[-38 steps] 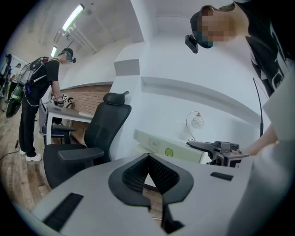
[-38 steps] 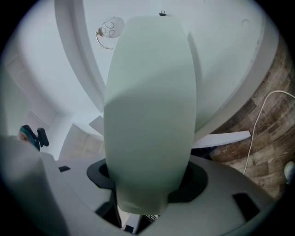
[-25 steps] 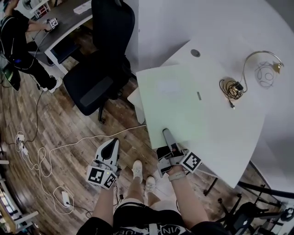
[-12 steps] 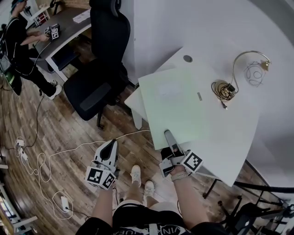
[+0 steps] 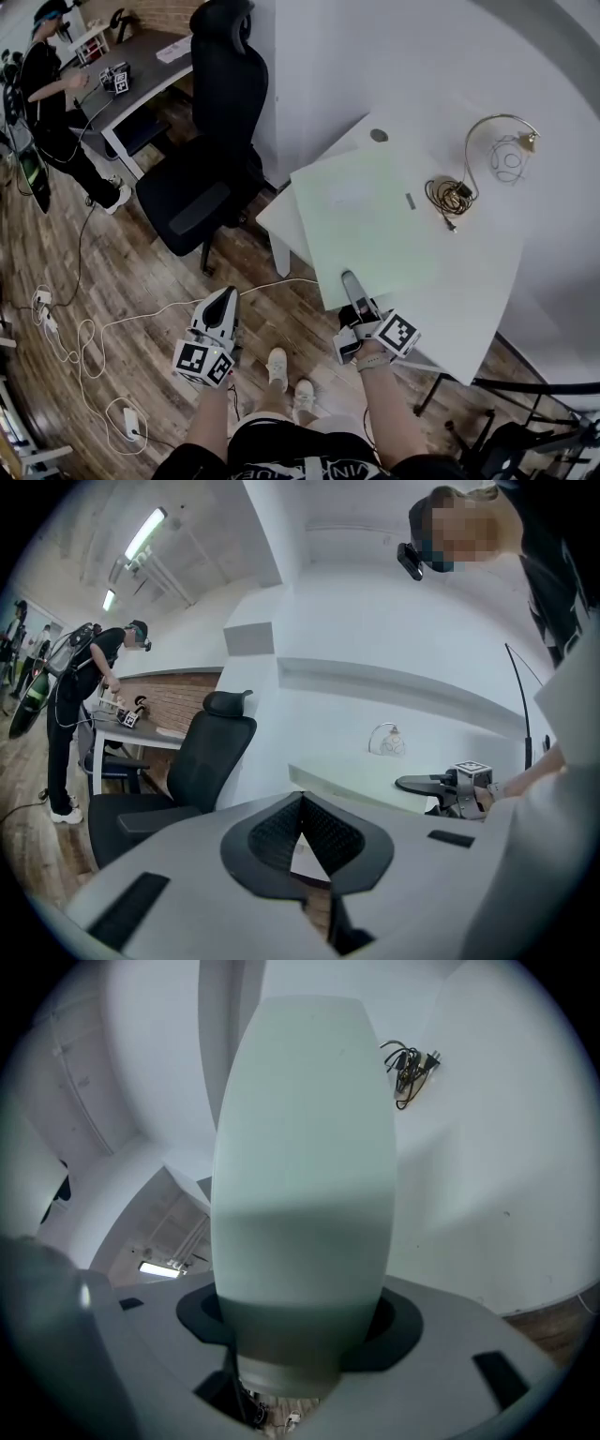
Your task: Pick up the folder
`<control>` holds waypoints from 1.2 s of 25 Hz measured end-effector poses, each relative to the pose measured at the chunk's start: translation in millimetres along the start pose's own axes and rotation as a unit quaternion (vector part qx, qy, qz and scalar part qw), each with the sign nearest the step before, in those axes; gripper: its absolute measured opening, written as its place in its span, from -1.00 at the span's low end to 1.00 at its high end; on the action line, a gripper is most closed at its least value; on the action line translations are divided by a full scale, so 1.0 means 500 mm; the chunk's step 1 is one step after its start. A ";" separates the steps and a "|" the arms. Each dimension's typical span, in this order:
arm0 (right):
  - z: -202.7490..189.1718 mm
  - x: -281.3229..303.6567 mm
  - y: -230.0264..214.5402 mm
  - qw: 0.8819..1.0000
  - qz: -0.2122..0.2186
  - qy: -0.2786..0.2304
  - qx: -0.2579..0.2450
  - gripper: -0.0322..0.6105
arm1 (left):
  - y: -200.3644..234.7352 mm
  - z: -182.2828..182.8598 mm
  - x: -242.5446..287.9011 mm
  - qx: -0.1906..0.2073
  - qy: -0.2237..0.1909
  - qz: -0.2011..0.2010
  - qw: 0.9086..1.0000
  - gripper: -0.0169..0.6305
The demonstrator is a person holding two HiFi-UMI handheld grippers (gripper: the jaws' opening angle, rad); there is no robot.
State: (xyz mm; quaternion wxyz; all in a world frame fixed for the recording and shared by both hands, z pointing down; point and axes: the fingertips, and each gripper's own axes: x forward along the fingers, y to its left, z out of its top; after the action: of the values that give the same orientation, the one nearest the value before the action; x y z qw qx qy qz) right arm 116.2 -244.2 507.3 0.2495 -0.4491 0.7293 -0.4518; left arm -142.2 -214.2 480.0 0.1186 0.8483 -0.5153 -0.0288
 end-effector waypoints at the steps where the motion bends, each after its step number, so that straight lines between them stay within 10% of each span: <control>1: 0.007 0.007 0.020 1.000 0.029 -0.001 -0.012 0.01 | -0.002 0.005 -0.001 -0.001 0.000 0.001 1.000 -0.91; 13: 0.048 -0.025 0.084 0.996 0.064 -0.002 -0.061 0.01 | -0.019 0.040 -0.019 0.012 -0.012 -0.004 1.000 -0.91; 30: 0.079 -0.090 0.075 0.989 -0.007 0.008 -0.146 0.01 | -0.028 0.073 -0.042 0.018 -0.019 0.009 1.000 -0.91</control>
State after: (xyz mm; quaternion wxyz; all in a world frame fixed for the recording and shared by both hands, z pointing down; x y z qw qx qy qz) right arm 151.6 -214.8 453.7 0.1720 -0.4827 0.7862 -0.3455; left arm -146.3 -195.7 439.6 0.0941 0.8448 -0.5257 -0.0343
